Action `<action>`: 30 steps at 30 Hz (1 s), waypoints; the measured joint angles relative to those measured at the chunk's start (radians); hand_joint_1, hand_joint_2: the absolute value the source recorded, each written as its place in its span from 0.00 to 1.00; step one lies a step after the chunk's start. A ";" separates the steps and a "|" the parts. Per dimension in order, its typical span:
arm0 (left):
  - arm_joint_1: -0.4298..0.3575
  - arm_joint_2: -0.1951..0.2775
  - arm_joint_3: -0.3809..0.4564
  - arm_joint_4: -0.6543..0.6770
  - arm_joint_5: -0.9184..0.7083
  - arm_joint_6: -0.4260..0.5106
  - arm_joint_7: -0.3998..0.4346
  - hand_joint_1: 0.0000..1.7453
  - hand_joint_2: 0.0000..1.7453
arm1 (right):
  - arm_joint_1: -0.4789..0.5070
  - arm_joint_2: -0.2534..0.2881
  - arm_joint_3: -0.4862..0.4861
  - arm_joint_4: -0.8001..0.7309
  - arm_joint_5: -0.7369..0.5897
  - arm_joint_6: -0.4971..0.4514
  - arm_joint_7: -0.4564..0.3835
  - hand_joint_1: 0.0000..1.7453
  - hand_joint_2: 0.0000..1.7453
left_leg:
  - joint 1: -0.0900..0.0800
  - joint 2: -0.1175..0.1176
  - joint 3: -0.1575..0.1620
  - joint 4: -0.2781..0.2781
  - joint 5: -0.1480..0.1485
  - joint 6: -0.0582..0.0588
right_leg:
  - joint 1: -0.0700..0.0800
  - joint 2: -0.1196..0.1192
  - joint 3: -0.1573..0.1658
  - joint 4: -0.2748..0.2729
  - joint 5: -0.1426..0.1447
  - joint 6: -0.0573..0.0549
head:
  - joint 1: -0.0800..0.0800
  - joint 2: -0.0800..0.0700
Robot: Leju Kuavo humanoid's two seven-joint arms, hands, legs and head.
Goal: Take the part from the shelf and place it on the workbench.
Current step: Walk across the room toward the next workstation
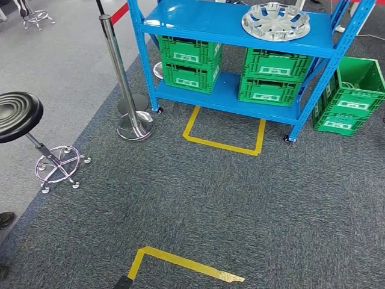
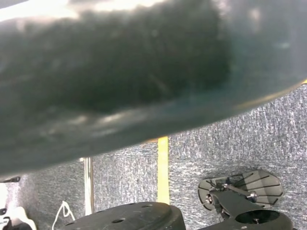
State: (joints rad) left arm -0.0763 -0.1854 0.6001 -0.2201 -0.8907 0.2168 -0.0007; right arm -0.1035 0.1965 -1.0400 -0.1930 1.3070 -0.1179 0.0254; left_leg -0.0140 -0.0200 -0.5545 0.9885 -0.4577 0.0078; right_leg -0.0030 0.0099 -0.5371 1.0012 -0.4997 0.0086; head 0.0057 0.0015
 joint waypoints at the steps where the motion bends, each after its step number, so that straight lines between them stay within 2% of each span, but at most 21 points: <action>1: 0.000 0.000 0.000 0.000 0.000 0.000 -0.001 0.00 0.00 | 0.000 0.000 0.000 0.000 -0.002 0.001 -0.001 0.00 0.00 | 0.000 0.000 0.000 0.000 0.000 0.000 | 0.000 0.000 0.000 0.000 0.000 0.000 | 0.000 0.000; 7: 0.000 0.001 0.000 0.000 -0.003 0.000 -0.003 0.00 0.00 | 0.000 0.000 -0.009 0.000 -0.017 0.010 -0.007 0.00 0.00 | -0.004 0.000 -0.002 0.008 -0.006 0.011 | -0.004 0.000 0.002 -0.002 0.000 0.007 | 0.000 0.000; 10: 0.000 0.001 0.000 0.000 -0.006 0.000 -0.004 0.00 0.00 | -0.001 0.000 -0.013 0.000 -0.021 0.011 -0.007 0.00 0.00 | -0.005 0.000 -0.001 0.005 -0.005 0.019 | -0.005 0.000 0.004 -0.006 0.001 0.015 | -0.001 0.000; 12: 0.000 -0.001 0.000 0.000 -0.007 0.000 -0.004 0.00 0.00 | -0.002 0.000 -0.015 0.000 -0.022 0.011 -0.007 0.00 0.00 | 0.000 0.002 0.008 -0.012 0.003 0.027 | -0.003 0.000 -0.002 0.006 -0.011 0.022 | 0.001 0.000; 13: -0.001 -0.002 0.000 0.000 -0.007 0.000 -0.004 0.00 0.00 | -0.002 0.000 -0.016 0.000 -0.022 0.011 -0.007 0.00 0.00 | 0.004 0.004 0.012 -0.021 0.007 0.031 | -0.003 -0.001 -0.016 0.036 -0.030 0.025 | 0.003 0.000; 14: -0.001 -0.003 0.000 0.000 -0.007 0.000 -0.004 0.00 0.00 | -0.002 0.000 -0.017 0.000 -0.023 0.011 -0.007 0.00 0.00 | 0.007 0.005 0.015 -0.026 0.009 0.033 | -0.004 -0.001 -0.043 0.089 -0.058 0.027 | 0.005 0.000; 16: 0.000 -0.005 0.000 0.000 -0.007 0.000 -0.004 0.00 0.00 | -0.002 0.000 -0.021 0.000 -0.023 0.011 -0.007 0.00 0.00 | 0.008 0.009 0.015 -0.026 0.008 0.035 | -0.008 -0.002 -0.112 0.223 -0.114 0.035 | 0.008 0.000; 17: 0.001 -0.006 0.000 0.000 -0.007 0.000 -0.004 0.00 0.00 | 0.000 0.000 -0.023 0.000 -0.023 0.011 -0.006 0.00 0.00 | 0.009 0.010 0.016 -0.026 0.006 0.034 | -0.010 -0.003 -0.136 0.266 -0.123 0.039 | 0.008 0.000; 18: 0.001 -0.007 0.001 0.000 -0.007 0.000 -0.004 0.00 0.00 | 0.001 -0.001 -0.024 0.000 -0.023 0.011 -0.006 0.00 0.00 | 0.010 0.010 0.018 -0.025 0.004 0.032 | -0.013 -0.004 -0.142 0.270 -0.111 0.043 | 0.008 0.000; 19: 0.002 -0.008 0.001 0.000 -0.007 0.000 -0.004 0.00 0.00 | 0.001 -0.001 -0.025 0.000 -0.023 0.011 -0.006 0.00 0.00 | 0.012 0.011 0.020 -0.023 0.001 0.027 | -0.016 -0.006 -0.125 0.229 -0.077 0.046 | 0.008 0.000; 20: 0.002 -0.008 0.001 0.001 -0.007 0.000 -0.004 0.00 0.00 | 0.001 -0.002 -0.025 0.000 -0.023 0.011 -0.006 0.00 0.00 | 0.015 0.011 0.023 -0.020 -0.003 0.021 | -0.020 -0.011 -0.092 0.158 -0.036 0.050 | 0.008 0.000; 21: 0.002 -0.009 0.001 0.001 -0.007 0.000 -0.004 0.00 0.00 | 0.000 -0.002 -0.025 0.000 -0.023 0.011 -0.006 0.00 0.00 | 0.016 0.011 0.025 -0.016 -0.008 0.014 | -0.021 -0.015 -0.059 0.089 -0.009 0.053 | 0.009 0.000; 22: 0.001 -0.009 0.002 0.001 -0.007 0.000 -0.004 0.00 0.00 | -0.002 -0.003 -0.025 0.000 -0.023 0.011 -0.006 0.00 0.00 | 0.015 0.011 0.025 -0.010 -0.012 0.007 | -0.021 -0.016 -0.032 0.036 0.008 0.049 | 0.010 0.000; 23: 0.001 -0.008 0.003 0.001 -0.007 0.000 -0.004 0.00 0.00 | -0.004 -0.003 -0.025 0.000 -0.022 0.011 -0.006 0.00 0.00 | 0.014 0.012 0.024 -0.005 -0.016 0.001 | -0.020 -0.016 -0.018 0.011 0.011 0.043 | 0.010 0.000; 25: 0.001 -0.008 0.006 0.001 -0.007 0.000 -0.004 0.00 0.00 | -0.004 -0.003 -0.025 0.000 -0.022 0.010 -0.006 0.00 0.00 | 0.012 0.012 0.022 0.002 -0.019 -0.007 | -0.017 -0.011 -0.014 0.008 0.007 0.026 | 0.008 0.000; 27: 0.002 -0.008 0.009 0.001 -0.008 0.000 -0.004 0.00 0.00 | -0.002 -0.003 -0.026 0.000 -0.022 0.009 -0.005 0.00 0.00 | 0.015 0.013 0.019 0.012 -0.030 -0.013 | -0.019 -0.009 -0.014 0.010 0.007 0.014 | 0.007 0.000; 28: 0.002 -0.008 0.011 0.001 -0.008 0.000 -0.004 0.00 0.00 | -0.002 -0.003 -0.026 0.000 -0.022 0.008 -0.005 0.00 0.00 | 0.016 0.013 0.008 0.040 -0.050 -0.018 | -0.020 -0.009 -0.013 0.009 0.007 0.007 | 0.005 0.000; 30: 0.001 -0.008 0.012 0.001 -0.009 0.000 -0.004 0.00 0.00 | -0.003 -0.003 -0.026 0.000 -0.022 0.007 -0.004 0.00 0.00 | 0.018 0.013 -0.046 0.157 -0.113 -0.025 | -0.019 -0.009 -0.013 0.009 0.007 0.000 | 0.001 0.000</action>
State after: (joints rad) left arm -0.0753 -0.1937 0.6124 -0.2193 -0.8995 0.2170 -0.0044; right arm -0.1067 0.1931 -1.0664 -0.1934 1.2846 -0.1104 0.0211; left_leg 0.0035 -0.0072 -0.6006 1.1457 -0.5708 -0.0177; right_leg -0.0224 0.0010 -0.5498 1.0098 -0.4931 0.0082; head 0.0066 0.0015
